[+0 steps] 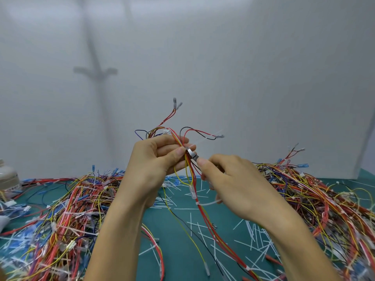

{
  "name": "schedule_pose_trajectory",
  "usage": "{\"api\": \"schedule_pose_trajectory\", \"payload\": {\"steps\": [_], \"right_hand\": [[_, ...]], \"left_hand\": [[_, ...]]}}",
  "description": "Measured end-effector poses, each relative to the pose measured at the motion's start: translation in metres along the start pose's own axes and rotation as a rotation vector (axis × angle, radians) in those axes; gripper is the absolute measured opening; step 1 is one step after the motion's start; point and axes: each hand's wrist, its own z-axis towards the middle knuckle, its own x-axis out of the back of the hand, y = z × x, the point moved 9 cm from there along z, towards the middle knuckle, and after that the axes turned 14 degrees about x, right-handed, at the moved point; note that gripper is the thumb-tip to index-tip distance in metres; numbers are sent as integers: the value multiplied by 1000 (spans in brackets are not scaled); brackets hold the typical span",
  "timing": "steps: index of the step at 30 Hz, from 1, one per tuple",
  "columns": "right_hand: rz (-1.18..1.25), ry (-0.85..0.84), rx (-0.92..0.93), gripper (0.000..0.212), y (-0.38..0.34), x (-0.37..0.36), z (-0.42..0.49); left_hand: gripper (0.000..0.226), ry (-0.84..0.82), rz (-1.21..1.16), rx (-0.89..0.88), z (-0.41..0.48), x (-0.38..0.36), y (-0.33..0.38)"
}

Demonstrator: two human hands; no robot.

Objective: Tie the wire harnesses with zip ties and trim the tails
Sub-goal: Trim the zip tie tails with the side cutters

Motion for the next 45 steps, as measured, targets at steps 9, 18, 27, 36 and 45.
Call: {"api": "schedule_pose_trajectory", "payload": {"steps": [9, 18, 27, 36, 45], "right_hand": [[1, 9, 19, 52, -1, 2, 2], [-83, 9, 46, 53, -3, 5, 1], [-27, -1, 12, 52, 0, 3, 2], [-33, -6, 8, 53, 2, 4, 1], [36, 31, 33, 54, 0, 4, 1]], "left_hand": [[15, -5, 14, 26, 0, 0, -2], [13, 17, 19, 10, 0, 0, -1], [12, 23, 34, 22, 1, -1, -2], [10, 38, 63, 29, 1, -1, -4], [8, 38, 87, 49, -2, -3, -2]]}}
